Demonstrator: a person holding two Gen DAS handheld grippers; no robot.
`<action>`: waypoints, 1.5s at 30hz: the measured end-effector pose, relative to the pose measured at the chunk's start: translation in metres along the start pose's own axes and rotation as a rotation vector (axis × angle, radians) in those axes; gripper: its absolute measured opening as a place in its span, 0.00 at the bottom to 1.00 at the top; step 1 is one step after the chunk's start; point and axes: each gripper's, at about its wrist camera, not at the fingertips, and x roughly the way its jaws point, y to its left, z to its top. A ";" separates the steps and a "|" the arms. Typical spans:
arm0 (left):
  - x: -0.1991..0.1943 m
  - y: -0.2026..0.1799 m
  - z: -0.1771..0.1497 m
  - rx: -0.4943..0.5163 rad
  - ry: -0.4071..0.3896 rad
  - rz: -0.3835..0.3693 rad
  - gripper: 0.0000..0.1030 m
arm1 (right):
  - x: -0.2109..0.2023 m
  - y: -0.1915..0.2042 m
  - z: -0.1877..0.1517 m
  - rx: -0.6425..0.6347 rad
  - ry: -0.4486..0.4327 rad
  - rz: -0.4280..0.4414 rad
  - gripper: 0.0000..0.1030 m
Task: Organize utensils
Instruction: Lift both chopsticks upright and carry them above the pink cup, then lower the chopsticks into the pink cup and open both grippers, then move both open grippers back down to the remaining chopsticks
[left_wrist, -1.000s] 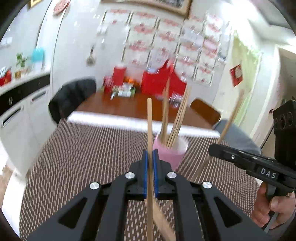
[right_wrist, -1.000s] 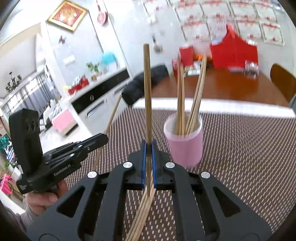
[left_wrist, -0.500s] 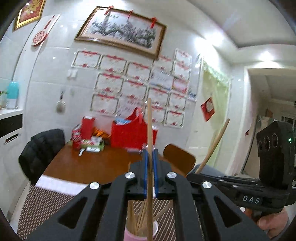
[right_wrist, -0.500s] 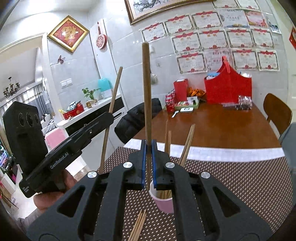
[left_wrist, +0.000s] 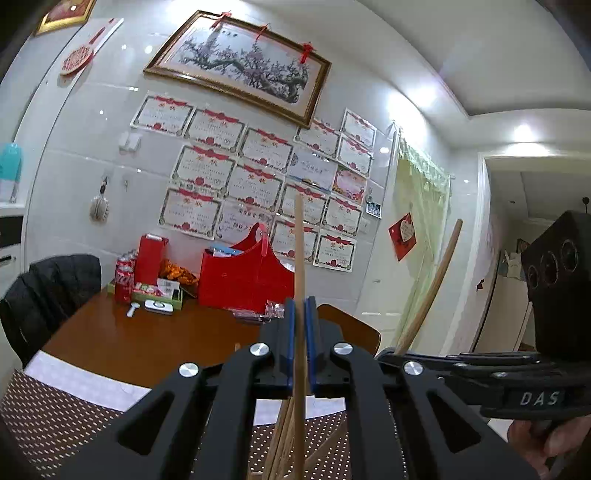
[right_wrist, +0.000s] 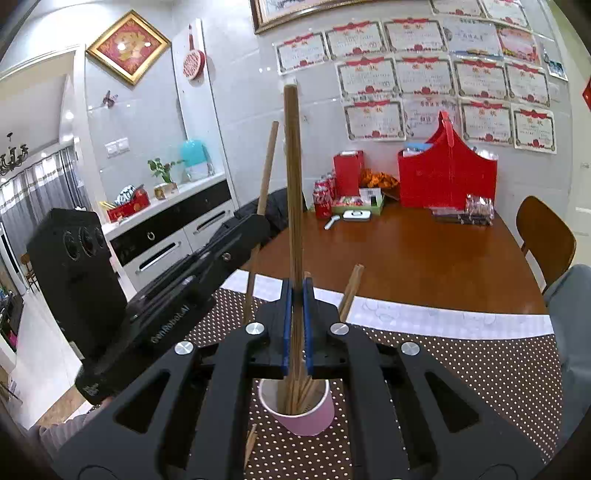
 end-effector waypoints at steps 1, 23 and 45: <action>0.001 0.003 -0.004 -0.004 0.002 0.003 0.06 | 0.004 -0.002 -0.002 0.000 0.012 -0.001 0.06; -0.070 0.040 -0.038 -0.031 0.218 0.448 0.91 | 0.021 -0.064 -0.083 0.371 0.086 -0.067 0.95; -0.182 -0.001 -0.038 0.057 0.248 0.531 0.91 | -0.038 -0.015 -0.121 0.260 0.069 -0.063 0.95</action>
